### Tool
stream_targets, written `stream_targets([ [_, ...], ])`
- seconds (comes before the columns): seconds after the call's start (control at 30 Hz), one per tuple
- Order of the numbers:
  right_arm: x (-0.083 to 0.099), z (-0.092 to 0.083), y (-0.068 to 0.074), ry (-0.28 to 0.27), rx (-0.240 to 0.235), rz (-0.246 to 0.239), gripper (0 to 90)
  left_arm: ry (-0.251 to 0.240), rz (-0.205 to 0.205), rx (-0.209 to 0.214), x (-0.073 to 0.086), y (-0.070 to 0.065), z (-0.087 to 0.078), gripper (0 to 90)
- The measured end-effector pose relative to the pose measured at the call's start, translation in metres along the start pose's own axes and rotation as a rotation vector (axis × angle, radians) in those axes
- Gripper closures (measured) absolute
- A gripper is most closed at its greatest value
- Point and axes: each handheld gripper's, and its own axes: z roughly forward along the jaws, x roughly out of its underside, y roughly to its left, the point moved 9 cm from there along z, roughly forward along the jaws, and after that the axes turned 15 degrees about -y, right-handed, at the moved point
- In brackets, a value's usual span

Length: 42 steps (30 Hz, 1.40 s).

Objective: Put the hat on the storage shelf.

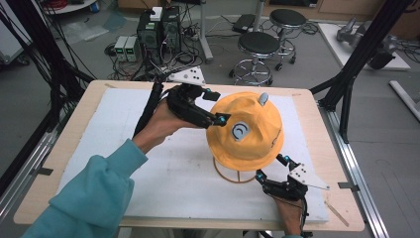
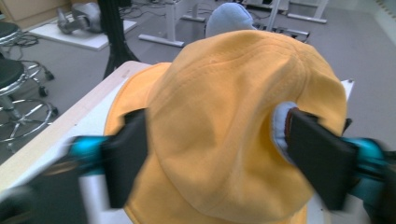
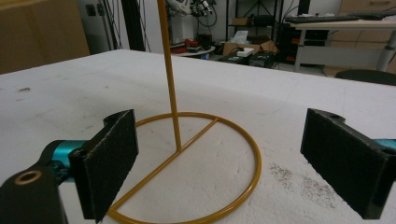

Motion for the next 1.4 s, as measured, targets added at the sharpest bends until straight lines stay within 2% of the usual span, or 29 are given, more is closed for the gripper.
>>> stream_targets([
  [0.03,0.000,0.000,0.000,0.000,-0.001,0.000,10.0,-0.004,0.006,-0.004,0.001,0.001,-0.001,13.8],
  [0.1,0.000,0.000,0.000,-0.001,0.000,-0.001,10.0,-0.008,-0.006,-0.010,0.004,0.003,-0.004,8.0],
  [0.13,0.000,0.000,0.000,-0.002,-0.001,-0.002,10.0,-0.019,0.009,-0.016,0.007,0.005,-0.009,7.7],
  [0.2,0.000,0.000,0.000,-0.001,-0.002,-0.002,10.0,-0.034,0.014,-0.026,0.009,0.006,-0.013,7.5],
  [0.23,0.000,0.000,0.000,-0.001,-0.001,-0.003,10.0,-0.036,0.029,-0.038,0.012,0.007,-0.017,7.5],
  [0.27,0.000,0.000,0.000,-0.001,-0.003,-0.007,10.0,-0.048,0.060,-0.053,0.020,0.009,-0.028,7.5],
  [0.3,0.000,0.000,0.000,0.000,-0.003,-0.007,10.0,-0.048,0.060,-0.053,0.020,0.009,-0.028,7.5],
  [0.33,0.000,0.000,0.000,0.000,-0.003,-0.007,10.0,-0.044,0.076,-0.061,0.026,0.010,-0.035,7.5],
  [0.37,0.000,0.000,0.000,0.000,-0.003,-0.006,10.0,-0.050,0.106,-0.088,0.038,0.012,-0.050,7.5],
  [0.4,0.000,0.000,0.000,0.000,-0.001,-0.003,10.0,-0.051,0.117,-0.102,0.045,0.013,-0.058,7.5],
  [0.43,0.000,0.000,0.000,0.000,-0.001,-0.003,10.0,-0.051,0.117,-0.102,0.045,0.013,-0.058,7.5],
  [0.5,0.000,-0.001,0.000,-0.003,-0.002,0.000,10.0,-0.076,0.114,-0.131,0.058,0.016,-0.075,7.5],
  [0.8,0.000,0.000,0.000,0.001,0.001,-0.004,10.0,-0.137,0.125,-0.301,0.132,0.031,-0.154,7.7],
  [0.83,0.000,0.000,0.000,0.001,0.002,-0.002,10.0,-0.138,0.110,-0.329,0.148,0.033,-0.168,8.0],
  [0.87,0.000,0.000,-0.001,0.000,0.005,-0.001,10.0,-0.138,0.110,-0.329,0.148,0.033,-0.168,7.9],
  [0.9,0.000,0.000,-0.001,0.001,0.005,0.001,10.0,-0.162,0.083,-0.352,0.160,0.035,-0.180,8.0],
  [0.93,0.000,0.000,-0.001,0.000,0.005,0.000,10.0,-0.162,0.083,-0.352,0.160,0.035,-0.180,8.0],
  [1.0,0.000,0.000,0.000,0.001,0.006,-0.001,10.0,-0.170,0.065,-0.385,0.180,0.037,-0.196,8.0],
  [1.03,0.000,0.000,0.000,0.001,0.006,-0.001,10.0,-0.170,0.065,-0.385,0.180,0.037,-0.196,8.0],
  [1.2,0.000,-0.001,-0.001,-0.007,0.009,0.003,10.1,-0.192,0.041,-0.433,0.203,0.044,-0.215,8.0],
  [1.3,-0.001,-0.001,-0.002,-0.014,0.017,0.001,10.0,-0.198,0.061,-0.445,0.211,0.044,-0.217,9.0],
  [1.4,-0.001,-0.001,-0.002,-0.017,0.017,0.000,10.0,-0.216,0.079,-0.453,0.213,0.045,-0.218,11.3],
])
